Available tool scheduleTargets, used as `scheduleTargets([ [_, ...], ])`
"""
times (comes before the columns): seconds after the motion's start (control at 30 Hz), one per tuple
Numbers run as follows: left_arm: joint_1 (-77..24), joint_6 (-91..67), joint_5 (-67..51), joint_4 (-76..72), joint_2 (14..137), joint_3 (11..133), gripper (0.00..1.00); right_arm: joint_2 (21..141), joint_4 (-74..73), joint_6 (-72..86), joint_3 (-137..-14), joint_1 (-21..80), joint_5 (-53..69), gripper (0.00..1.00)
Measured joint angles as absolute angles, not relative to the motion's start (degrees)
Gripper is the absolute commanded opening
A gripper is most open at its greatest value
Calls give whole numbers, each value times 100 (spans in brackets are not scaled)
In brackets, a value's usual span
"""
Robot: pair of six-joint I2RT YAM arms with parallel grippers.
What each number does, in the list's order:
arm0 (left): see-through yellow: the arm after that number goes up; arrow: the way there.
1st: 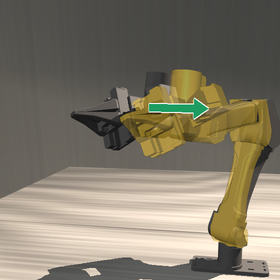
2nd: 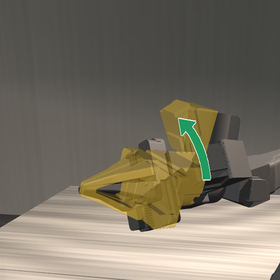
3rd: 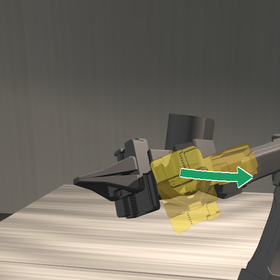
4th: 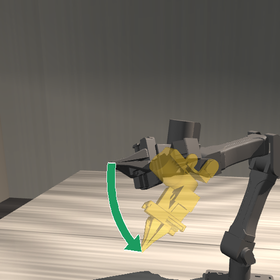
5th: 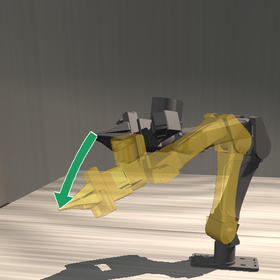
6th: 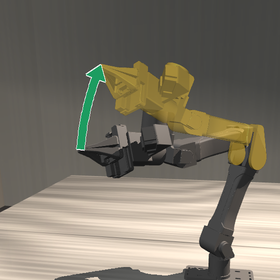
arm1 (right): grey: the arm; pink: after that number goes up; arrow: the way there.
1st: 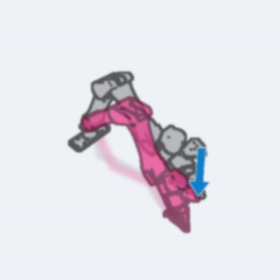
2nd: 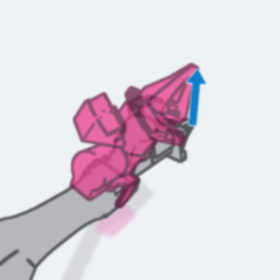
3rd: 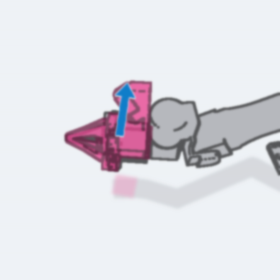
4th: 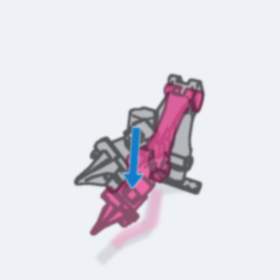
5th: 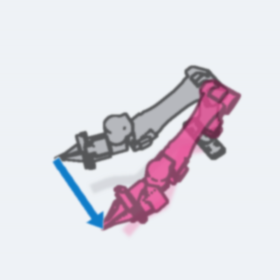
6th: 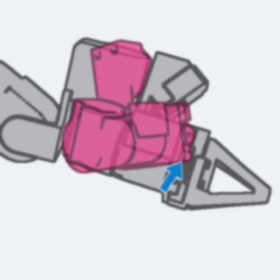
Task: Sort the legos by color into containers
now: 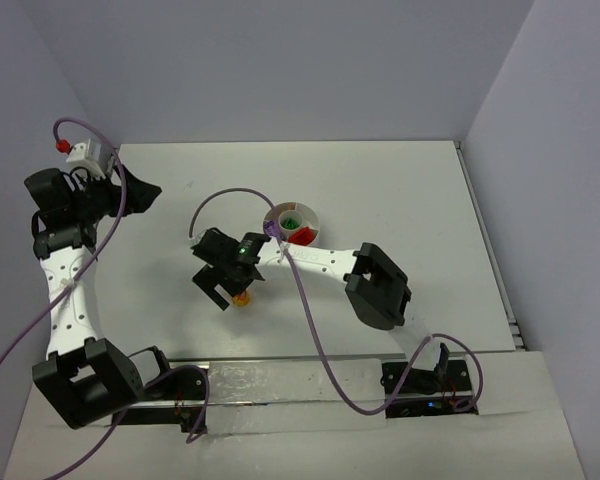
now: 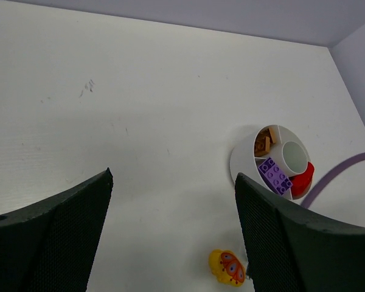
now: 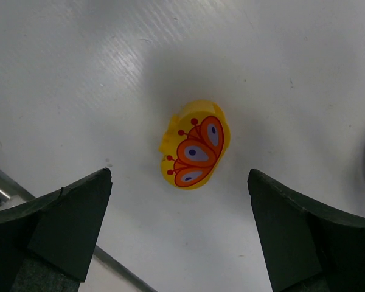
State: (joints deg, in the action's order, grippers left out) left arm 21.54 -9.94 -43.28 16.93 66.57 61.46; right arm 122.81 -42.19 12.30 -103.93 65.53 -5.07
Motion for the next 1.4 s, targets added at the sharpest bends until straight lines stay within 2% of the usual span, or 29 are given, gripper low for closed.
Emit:
scheduleTargets([
  [0.27, 2154, -1068, -4265, 1660, 6576, 5979, 88, 12990, -4526, 1578, -10920, 6206, -262, 87],
  [0.4, 2154, -1073, -4236, 1618, 6561, 5936, 88, 13294, -4658, 1686, -11056, 6083, -188, 75],
  [0.5, 2154, -1085, -4227, 1602, 6549, 5848, 88, 13325, -4714, 1720, -11127, 6072, -119, 53],
  [0.57, 2154, -1092, -4225, 1596, 6549, 5810, 88, 13325, -4723, 1739, -11143, 6073, -52, 29],
  [0.63, 2154, -1103, -4226, 1581, 6549, 5793, 88, 13325, -4725, 1741, -11144, 6071, 62, 19],
  [0.67, 2154, -1114, -4226, 1567, 6549, 5788, 88, 13325, -4722, 1711, -11144, 6071, 115, 8],
  [0.7, 2154, -1123, -4226, 1554, 6549, 5787, 88, 13323, -4722, 1708, -11144, 6071, 154, 2],
  [0.77, 2154, -1139, -4229, 1521, 6551, 5787, 88, 13285, -4725, 1685, -11142, 6071, 277, 0],
  [0.9, 2154, -1188, -4255, 1449, 6554, 5787, 95, 12900, -4585, 1549, -11053, 6058, 370, 0],
  [0.97, 2154, -1212, -4293, 1400, 6556, 5787, 99, 12327, -4291, 1445, -10714, 6026, 328, 0],
  [1.1, 2154, -1265, -4430, 1315, 6556, 5787, 99, 10795, -3452, 1321, -9939, 5734, 361, 0],
  [1.27, 2130, -1288, -4630, 1258, 6554, 5787, 99, 9243, -2556, 1343, -9372, 4442, 700, 0],
  [1.4, 1925, -1286, -4679, 1260, 6559, 5810, 99, 8875, -2150, 1406, -8988, 3343, 985, 0],
])
